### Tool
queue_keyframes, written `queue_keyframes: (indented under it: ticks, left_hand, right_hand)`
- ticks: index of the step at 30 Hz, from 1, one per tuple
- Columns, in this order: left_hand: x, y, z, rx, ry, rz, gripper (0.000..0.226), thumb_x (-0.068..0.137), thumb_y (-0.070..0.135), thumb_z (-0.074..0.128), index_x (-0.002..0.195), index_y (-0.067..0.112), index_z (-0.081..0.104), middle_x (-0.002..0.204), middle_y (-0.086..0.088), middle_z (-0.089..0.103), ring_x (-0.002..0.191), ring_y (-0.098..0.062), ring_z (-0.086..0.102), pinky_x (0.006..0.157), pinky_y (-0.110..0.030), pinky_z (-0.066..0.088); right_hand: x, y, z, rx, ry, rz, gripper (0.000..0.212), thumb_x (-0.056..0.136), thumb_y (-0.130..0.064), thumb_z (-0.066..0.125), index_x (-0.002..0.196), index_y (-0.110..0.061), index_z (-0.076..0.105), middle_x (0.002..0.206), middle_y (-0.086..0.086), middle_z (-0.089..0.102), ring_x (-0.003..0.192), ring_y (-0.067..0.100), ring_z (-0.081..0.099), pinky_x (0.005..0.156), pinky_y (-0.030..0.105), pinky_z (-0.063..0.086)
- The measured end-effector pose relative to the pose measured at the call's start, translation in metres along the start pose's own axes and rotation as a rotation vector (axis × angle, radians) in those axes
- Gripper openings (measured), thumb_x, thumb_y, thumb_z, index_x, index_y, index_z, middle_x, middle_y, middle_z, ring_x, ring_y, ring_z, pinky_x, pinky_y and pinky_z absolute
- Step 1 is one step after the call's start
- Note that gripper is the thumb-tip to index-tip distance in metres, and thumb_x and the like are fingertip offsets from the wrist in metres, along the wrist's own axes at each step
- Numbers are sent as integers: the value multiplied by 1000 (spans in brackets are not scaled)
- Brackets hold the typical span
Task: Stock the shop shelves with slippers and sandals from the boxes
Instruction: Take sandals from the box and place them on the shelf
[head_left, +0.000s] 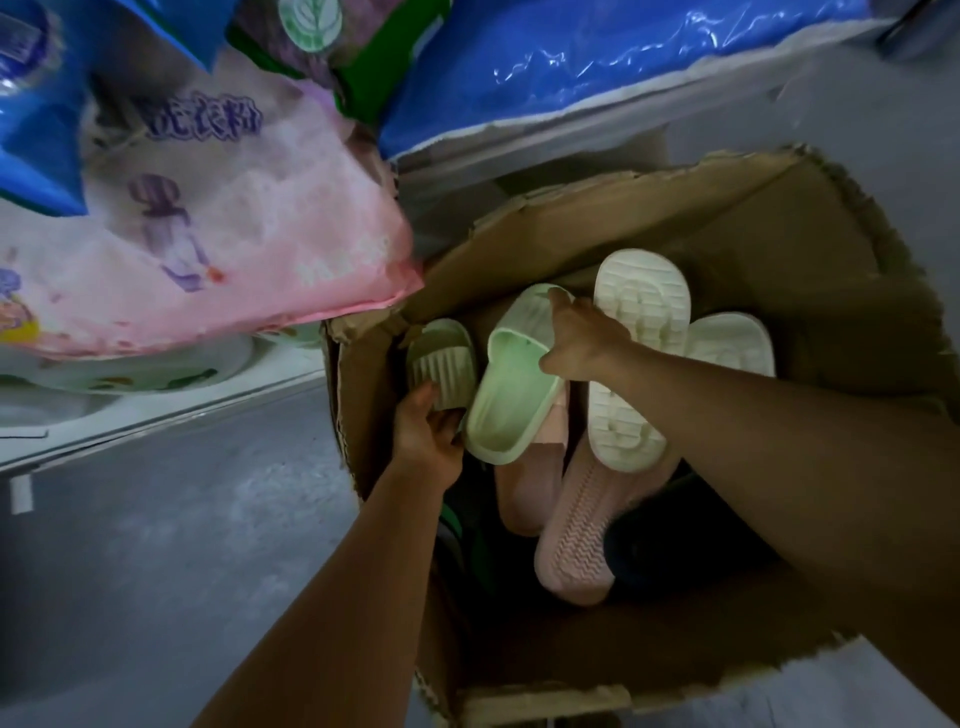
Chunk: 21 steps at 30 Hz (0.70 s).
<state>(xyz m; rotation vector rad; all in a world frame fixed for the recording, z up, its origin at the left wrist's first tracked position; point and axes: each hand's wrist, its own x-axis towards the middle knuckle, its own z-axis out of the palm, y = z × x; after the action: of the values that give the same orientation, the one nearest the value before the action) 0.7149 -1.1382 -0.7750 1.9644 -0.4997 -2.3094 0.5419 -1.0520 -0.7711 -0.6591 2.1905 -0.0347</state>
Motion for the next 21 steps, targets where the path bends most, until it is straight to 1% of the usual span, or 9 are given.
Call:
queue_keyframes:
  ticks: [3,5,6,8,11,13,16,18,21]
  left_hand:
    - [-8,-3,-2,28,-25,-6,38,97,37,43,125,16,57,124,-6,60,116,-23,55,106,-38,34]
    - [-19,-5,-1,53,-53,11,38,96,36,42,125,18,58,129,-3,59,122,-21,53,113,-39,27]
    - [-27,-7,0,51,-70,20,36,97,35,41,123,18,59,129,-2,58,122,-21,52,114,-40,26]
    - [-46,-9,2,39,-97,33,35,97,32,42,123,17,58,129,-4,58,119,-22,53,110,-39,32]
    - [-78,-13,8,16,-129,36,34,96,26,48,126,12,57,125,-8,59,115,-25,55,96,-40,43]
    - [-99,-17,13,-13,-154,25,33,94,22,55,125,11,57,126,-12,60,115,-28,57,97,-43,47]
    - [-135,-20,25,-55,-206,33,34,93,20,55,127,11,56,126,-14,61,112,-29,59,92,-43,50]
    - [-163,-18,35,-75,-258,48,36,93,22,53,128,11,54,124,-14,62,110,-28,60,88,-41,52]
    - [-203,-12,47,-111,-336,56,37,93,24,52,128,12,54,126,-12,61,113,-28,58,91,-45,51]
  right_hand:
    - [-14,4,-2,54,-1,-31,96,77,-26,71,150,-17,9,146,16,24,127,34,43,96,39,46]
    - [-31,9,-5,15,50,-118,92,73,-25,74,146,-17,18,140,15,28,121,32,46,89,38,48]
    - [-41,13,-8,1,78,-160,92,72,-25,76,144,-18,20,138,14,28,119,31,47,87,38,48]
    - [-62,20,-15,2,122,-199,94,70,-26,77,143,-20,19,139,12,28,117,30,47,85,39,49]
    - [-93,31,-30,51,168,-200,97,69,-25,78,144,-20,17,137,11,28,113,30,49,79,38,50]
    - [-114,36,-42,66,192,-194,96,70,-23,78,144,-19,17,136,11,28,110,32,51,74,35,48]
    - [-146,45,-60,49,234,-183,98,69,-24,79,144,-20,16,139,12,24,111,34,51,79,41,50]
    - [-168,48,-75,25,270,-176,99,67,-26,80,144,-20,16,137,10,25,111,33,50,83,40,49]
    - [-204,50,-100,65,309,-168,100,67,-30,79,144,-22,16,135,8,25,115,32,49,88,40,48]
